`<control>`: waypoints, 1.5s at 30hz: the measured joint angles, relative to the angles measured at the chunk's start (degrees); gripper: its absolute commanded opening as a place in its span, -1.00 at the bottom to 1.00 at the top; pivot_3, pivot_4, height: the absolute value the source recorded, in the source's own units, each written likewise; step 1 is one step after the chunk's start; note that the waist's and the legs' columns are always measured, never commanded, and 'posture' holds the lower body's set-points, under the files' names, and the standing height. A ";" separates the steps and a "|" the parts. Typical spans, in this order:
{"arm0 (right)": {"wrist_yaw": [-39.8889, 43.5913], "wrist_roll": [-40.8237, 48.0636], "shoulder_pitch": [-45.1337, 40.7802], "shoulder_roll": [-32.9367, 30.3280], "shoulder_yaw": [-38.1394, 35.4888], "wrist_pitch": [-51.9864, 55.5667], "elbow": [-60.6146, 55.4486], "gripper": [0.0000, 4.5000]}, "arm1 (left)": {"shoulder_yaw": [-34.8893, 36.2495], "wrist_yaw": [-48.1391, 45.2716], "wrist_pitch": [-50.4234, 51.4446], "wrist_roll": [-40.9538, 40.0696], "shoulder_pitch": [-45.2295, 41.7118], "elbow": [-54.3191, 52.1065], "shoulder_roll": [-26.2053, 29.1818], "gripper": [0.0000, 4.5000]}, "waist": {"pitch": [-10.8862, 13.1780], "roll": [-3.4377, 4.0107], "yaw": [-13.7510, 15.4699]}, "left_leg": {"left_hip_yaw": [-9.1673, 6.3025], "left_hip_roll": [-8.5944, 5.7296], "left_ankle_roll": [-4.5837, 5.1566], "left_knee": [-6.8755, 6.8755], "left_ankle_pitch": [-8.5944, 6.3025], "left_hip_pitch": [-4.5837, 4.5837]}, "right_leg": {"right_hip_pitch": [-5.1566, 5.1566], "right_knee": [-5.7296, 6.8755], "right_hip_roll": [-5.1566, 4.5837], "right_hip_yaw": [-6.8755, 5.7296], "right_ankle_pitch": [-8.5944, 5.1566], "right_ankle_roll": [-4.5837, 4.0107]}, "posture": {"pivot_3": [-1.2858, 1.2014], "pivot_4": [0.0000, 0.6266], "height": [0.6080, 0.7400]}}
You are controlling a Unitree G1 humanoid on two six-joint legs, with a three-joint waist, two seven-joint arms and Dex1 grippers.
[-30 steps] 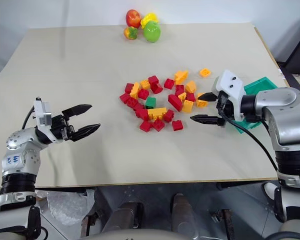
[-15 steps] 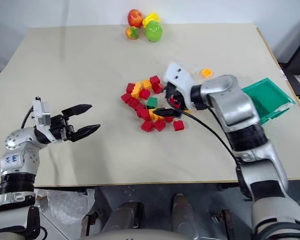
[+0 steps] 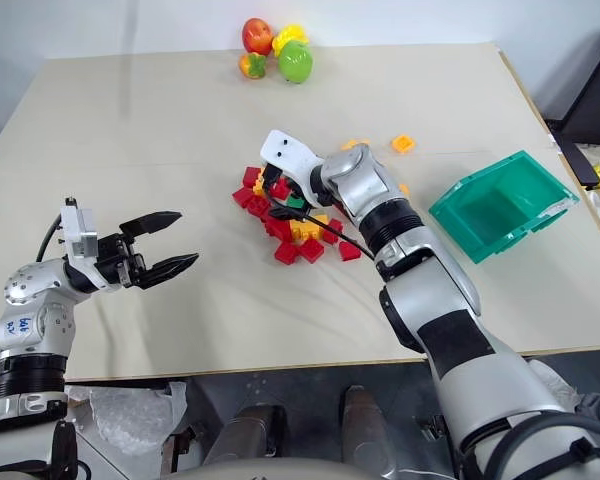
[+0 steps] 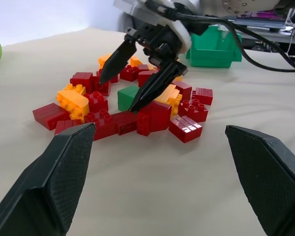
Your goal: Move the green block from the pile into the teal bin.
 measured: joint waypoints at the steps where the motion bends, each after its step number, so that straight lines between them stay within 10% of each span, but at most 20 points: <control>1: 0.21 -0.43 -0.24 -0.06 -0.04 -0.55 0.80 0.98 | 0.16 0.22 0.00 0.00 0.46 -0.29 0.00 1.00 | 0.00 0.00 0.00 | 0.00 0.00 0.00 0.00 0.00 0.00 | 0.00 0.00 0.00 0.01 0.00 0.00 | 0.03 -0.52 1.00; 9: 2.55 -3.48 -2.46 -0.18 -0.17 -3.28 5.74 0.98 | 1.05 0.93 0.02 -0.02 1.23 -1.45 0.00 1.00 | 0.00 0.01 0.27 | -0.02 -0.03 0.00 0.03 0.00 0.01 | 0.05 0.01 -0.04 0.00 0.00 0.00 | 0.03 -0.52 1.00; 18: 5.47 -6.07 -2.96 0.25 0.12 -4.55 8.36 -0.08 | 0.98 1.01 -0.09 0.01 -0.59 -0.95 -0.09 1.00 | 0.00 0.01 0.22 | -0.06 -0.07 0.00 0.03 0.00 0.02 | 0.07 0.04 -0.06 -0.02 0.00 0.00 | 0.03 -0.52 1.00; 29: 8.81 -6.00 -2.87 -4.03 -2.54 -6.35 5.68 -0.08 | 0.07 0.71 -0.51 0.07 -1.03 0.24 -0.43 1.00 | 0.02 0.03 0.27 | -0.06 -0.06 0.00 0.04 0.00 -0.03 | 0.01 0.02 -0.05 -0.02 0.00 0.00 | 0.03 -0.52 1.00; 45: 20.85 -5.72 15.57 -38.85 -6.89 5.63 -38.13 -0.08 | -14.18 1.34 -0.38 6.58 -14.47 0.98 -6.76 1.00 | 0.05 0.06 2.10 | 0.17 -0.40 0.12 0.11 -0.07 -0.19 | -0.08 -0.08 -0.04 0.02 0.03 0.06 | 0.03 -0.52 1.00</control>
